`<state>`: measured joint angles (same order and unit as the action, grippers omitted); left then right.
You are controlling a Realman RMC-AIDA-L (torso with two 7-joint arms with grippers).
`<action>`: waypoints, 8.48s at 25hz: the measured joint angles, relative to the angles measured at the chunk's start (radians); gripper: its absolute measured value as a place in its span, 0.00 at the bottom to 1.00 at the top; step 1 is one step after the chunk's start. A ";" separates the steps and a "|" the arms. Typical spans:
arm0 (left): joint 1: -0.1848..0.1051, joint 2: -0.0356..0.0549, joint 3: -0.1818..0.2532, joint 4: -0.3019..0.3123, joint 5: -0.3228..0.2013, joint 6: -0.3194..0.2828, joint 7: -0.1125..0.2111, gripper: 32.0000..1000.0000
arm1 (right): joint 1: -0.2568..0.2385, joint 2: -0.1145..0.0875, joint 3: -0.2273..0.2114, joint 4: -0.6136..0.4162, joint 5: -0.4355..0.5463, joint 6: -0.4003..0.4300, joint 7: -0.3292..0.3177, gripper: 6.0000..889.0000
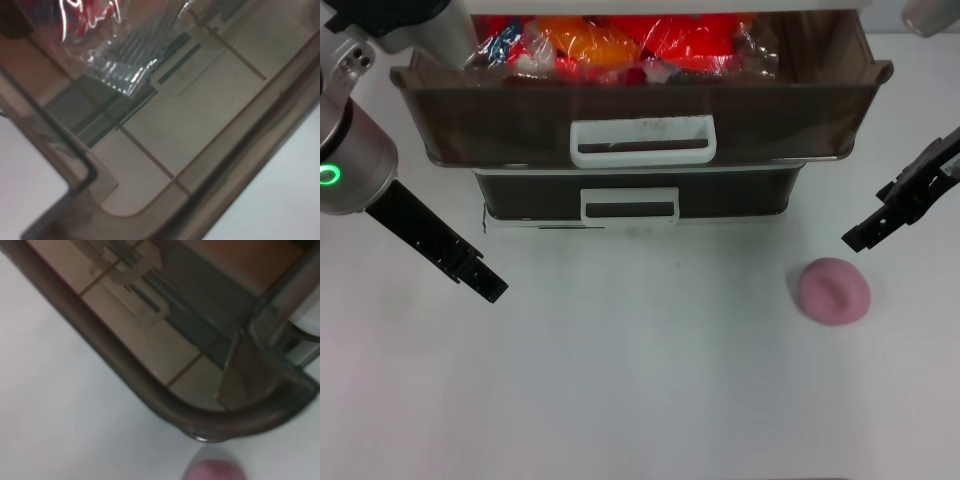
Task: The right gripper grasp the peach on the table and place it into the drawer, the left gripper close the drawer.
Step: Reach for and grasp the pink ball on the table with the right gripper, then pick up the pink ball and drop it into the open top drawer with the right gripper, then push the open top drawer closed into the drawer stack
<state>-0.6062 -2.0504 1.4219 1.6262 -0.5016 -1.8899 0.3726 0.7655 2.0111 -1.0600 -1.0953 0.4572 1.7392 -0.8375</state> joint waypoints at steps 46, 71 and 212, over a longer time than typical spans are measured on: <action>0.010 -0.0009 -0.029 -0.028 0.002 0.037 0.002 0.81 | -0.087 0.008 0.009 0.198 0.005 -0.237 0.005 0.96; 0.002 -0.0020 -0.023 -0.054 -0.005 0.049 0.005 0.81 | -0.078 0.037 0.016 0.375 0.034 -0.418 -0.049 0.87; 0.006 -0.0036 -0.014 -0.021 -0.012 0.025 0.015 0.81 | -0.383 -0.275 0.088 -0.558 0.490 0.106 0.180 0.97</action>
<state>-0.6004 -2.0540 1.4083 1.6050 -0.5134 -1.8647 0.3876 0.3826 1.7362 -0.9718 -1.6537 0.9472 1.8454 -0.6575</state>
